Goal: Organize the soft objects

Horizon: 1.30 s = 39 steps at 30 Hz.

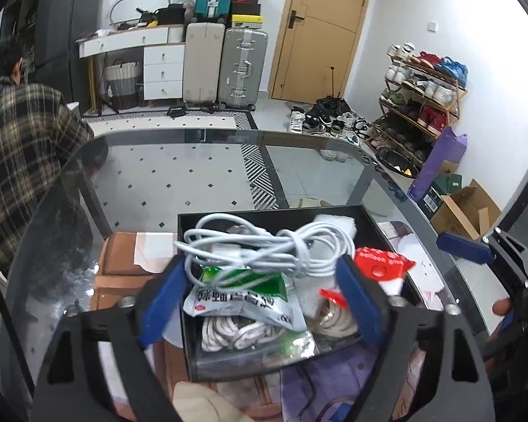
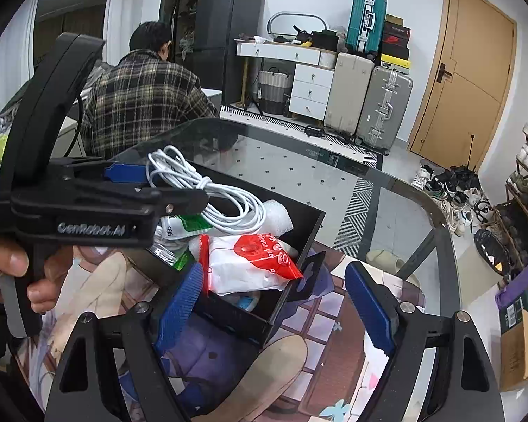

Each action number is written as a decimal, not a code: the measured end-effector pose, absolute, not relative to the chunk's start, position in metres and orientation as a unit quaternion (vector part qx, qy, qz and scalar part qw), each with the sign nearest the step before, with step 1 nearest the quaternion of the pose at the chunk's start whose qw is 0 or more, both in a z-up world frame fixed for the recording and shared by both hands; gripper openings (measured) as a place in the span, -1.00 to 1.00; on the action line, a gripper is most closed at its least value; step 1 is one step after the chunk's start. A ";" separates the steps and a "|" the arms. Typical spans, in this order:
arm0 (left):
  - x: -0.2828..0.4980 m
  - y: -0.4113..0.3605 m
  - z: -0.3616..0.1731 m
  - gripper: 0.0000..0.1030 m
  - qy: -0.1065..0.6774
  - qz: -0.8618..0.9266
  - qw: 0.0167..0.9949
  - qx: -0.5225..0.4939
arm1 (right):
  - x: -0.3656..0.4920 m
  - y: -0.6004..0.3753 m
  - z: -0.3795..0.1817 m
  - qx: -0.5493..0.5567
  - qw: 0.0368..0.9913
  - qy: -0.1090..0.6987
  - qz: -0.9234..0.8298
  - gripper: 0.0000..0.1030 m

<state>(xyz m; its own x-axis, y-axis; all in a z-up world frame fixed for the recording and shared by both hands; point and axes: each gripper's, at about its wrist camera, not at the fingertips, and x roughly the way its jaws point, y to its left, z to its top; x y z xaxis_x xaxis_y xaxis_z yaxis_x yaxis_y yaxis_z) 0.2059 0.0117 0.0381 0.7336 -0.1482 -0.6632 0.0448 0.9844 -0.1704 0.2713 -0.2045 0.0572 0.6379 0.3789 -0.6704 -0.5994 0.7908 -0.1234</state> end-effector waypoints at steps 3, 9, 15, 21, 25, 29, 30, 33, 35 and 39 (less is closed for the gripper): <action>0.191 0.009 0.048 1.00 0.343 -0.049 0.937 -0.047 | 0.265 -0.208 0.062 -0.158 0.893 0.324 0.271 0.72; 0.163 0.008 0.058 1.00 0.322 -0.044 0.945 -0.017 | 0.254 -0.219 0.068 -0.118 0.902 0.321 0.262 0.92; 0.138 0.014 0.056 1.00 0.306 -0.037 0.951 -0.021 | 0.243 -0.226 0.073 -0.091 0.911 0.307 0.259 0.97; 0.115 0.021 0.050 1.00 0.287 -0.026 0.957 -0.028 | 0.224 -0.225 0.076 -0.082 0.922 0.277 0.257 0.99; 0.104 0.021 0.045 1.00 0.275 -0.017 0.961 -0.025 | 0.218 -0.226 0.070 -0.070 0.924 0.272 0.260 0.99; 0.100 0.017 0.042 1.00 0.266 -0.014 0.964 -0.015 | 0.213 -0.226 0.061 -0.073 0.927 0.263 0.258 0.99; 0.099 0.016 0.041 1.00 0.262 -0.014 0.965 -0.014 | 0.213 -0.226 0.059 -0.074 0.927 0.262 0.257 0.99; 0.100 0.013 0.038 1.00 0.257 -0.014 0.966 -0.014 | 0.214 -0.227 0.054 -0.074 0.930 0.255 0.256 0.99; 0.102 0.013 0.034 1.00 0.256 -0.015 0.966 -0.017 | 0.218 -0.227 0.052 -0.074 0.930 0.254 0.256 0.99; 0.107 0.012 0.028 1.00 0.256 -0.010 0.967 -0.012 | 0.224 -0.229 0.045 -0.065 0.931 0.251 0.256 0.99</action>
<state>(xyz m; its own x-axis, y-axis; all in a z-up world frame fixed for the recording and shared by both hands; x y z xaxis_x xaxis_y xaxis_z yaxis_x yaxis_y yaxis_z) 0.1065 0.0117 0.0279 0.8688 -0.0265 -0.4944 0.0137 0.9995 -0.0295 0.2242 -0.2295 0.0454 0.7430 0.4433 -0.5014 -0.5086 0.8610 0.0077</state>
